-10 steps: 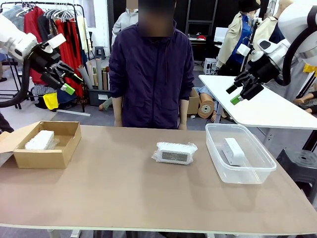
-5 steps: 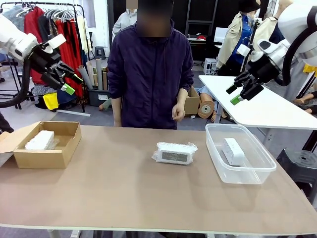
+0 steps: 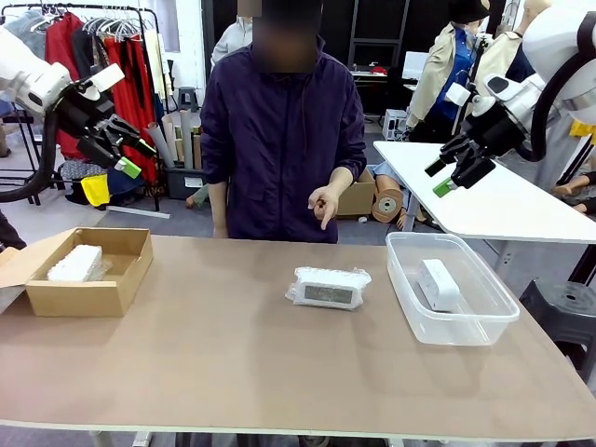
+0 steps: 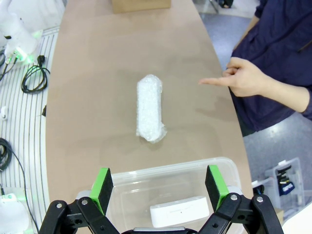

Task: Separate and place wrapped and unwrapped clocks.
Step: Pick up the Digital clock indicated by the person.

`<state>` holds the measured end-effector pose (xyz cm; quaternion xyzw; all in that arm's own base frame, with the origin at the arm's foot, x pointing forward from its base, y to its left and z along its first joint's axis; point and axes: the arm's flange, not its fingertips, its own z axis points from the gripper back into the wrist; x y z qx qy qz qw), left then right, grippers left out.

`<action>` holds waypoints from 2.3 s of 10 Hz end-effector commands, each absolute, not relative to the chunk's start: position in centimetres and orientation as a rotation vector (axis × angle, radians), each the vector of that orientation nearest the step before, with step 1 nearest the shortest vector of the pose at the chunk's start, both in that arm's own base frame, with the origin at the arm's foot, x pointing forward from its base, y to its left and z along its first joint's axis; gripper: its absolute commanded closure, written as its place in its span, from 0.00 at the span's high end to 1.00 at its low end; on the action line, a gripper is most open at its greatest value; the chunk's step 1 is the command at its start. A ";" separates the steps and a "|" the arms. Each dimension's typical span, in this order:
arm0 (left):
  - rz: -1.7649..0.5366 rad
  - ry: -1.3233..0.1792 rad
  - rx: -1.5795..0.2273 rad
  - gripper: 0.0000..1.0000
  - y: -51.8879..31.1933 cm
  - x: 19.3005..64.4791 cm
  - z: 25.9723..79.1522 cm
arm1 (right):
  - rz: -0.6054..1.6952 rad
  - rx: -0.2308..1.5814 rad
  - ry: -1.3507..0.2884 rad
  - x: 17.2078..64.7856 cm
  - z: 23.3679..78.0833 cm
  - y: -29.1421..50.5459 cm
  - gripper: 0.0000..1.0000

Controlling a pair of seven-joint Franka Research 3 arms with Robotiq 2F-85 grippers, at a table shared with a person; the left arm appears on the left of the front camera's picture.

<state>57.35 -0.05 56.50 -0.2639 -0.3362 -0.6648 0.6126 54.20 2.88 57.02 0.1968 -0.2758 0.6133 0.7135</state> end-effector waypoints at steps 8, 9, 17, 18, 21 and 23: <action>-1.540 -0.780 -0.606 1.00 0.0 57.3 56.5 | 1.363 0.438 -0.613 54.3 57.3 2.9 1.00; -1.540 -0.780 -0.606 1.00 0.0 57.3 56.5 | 1.363 0.438 -0.613 54.3 57.3 2.9 1.00; -1.699 -0.594 -0.656 1.00 -10.7 58.7 55.6 | 1.363 0.438 -0.613 54.3 57.3 2.9 1.00; -1.697 -0.579 -0.672 1.00 -12.5 59.0 55.6 | 1.363 0.438 -0.613 54.3 57.3 2.9 1.00; -1.738 -0.486 -0.690 1.00 -18.6 60.6 54.3 | 1.363 0.438 -0.613 54.3 57.3 2.9 1.00; -1.759 -0.422 -0.672 1.00 -21.5 61.3 53.6 | 1.363 0.438 -0.613 54.3 57.3 2.9 1.00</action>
